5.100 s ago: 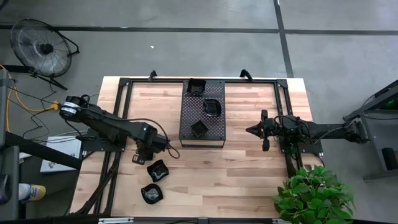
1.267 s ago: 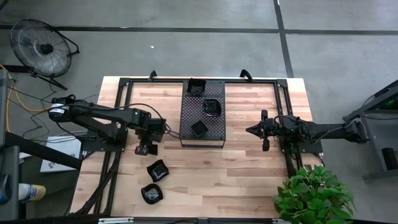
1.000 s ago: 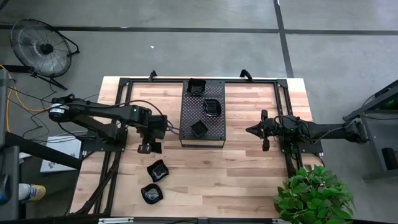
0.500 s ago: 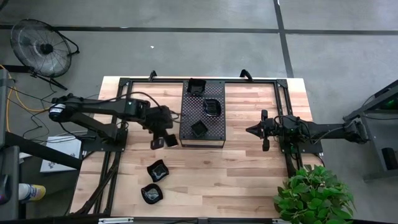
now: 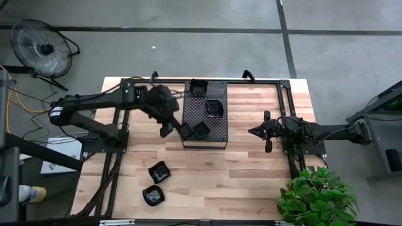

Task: Pick & Place Mini shaped plates
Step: Stack the black square shape plate on top of the other black square shape plate on the shelf

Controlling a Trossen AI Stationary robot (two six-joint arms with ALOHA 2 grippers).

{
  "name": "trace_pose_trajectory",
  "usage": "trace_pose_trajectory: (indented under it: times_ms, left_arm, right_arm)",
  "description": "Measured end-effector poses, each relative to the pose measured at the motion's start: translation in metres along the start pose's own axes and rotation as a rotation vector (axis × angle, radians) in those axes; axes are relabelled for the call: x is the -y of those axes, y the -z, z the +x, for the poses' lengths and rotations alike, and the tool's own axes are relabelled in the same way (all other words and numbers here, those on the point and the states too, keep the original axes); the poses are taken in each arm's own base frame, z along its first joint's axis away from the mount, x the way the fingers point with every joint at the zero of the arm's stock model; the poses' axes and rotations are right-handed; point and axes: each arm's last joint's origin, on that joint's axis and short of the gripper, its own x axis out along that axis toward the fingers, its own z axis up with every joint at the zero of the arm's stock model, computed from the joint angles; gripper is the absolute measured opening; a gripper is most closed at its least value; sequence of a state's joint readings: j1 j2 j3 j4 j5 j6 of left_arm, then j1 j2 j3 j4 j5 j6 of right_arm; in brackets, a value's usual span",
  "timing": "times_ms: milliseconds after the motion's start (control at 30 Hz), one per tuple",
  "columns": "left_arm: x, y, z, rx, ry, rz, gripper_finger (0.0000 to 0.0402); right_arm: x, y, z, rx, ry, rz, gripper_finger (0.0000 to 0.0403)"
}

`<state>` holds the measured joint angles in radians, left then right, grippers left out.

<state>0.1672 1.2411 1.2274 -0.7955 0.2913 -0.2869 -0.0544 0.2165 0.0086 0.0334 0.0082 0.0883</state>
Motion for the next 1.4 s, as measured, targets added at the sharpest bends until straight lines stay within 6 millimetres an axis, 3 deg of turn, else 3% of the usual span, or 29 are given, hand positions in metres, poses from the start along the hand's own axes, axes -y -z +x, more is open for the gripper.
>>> trace_pose_trajectory:
  times_ms: [233,467,833,1400]
  left_arm:
    - [-0.029,-0.018,-0.007,0.08,0.108,-0.109,0.0]
    - [-0.05,-0.029,0.003,0.082,0.22,-0.161,0.0]
    - [-0.065,-0.034,0.041,-0.006,0.264,-0.248,0.0]
    - [-0.069,-0.035,0.047,0.006,0.196,-0.26,0.0]
  right_arm:
    - [0.0,0.0,0.0,0.0,0.0,0.0,0.0012]
    - [0.0,0.0,0.0,0.0,0.0,0.0,0.0012]
    - [0.0,0.0,0.0,0.0,0.0,0.0,0.0012]
    - [0.0,0.0,0.0,0.0,0.0,0.0,0.0012]
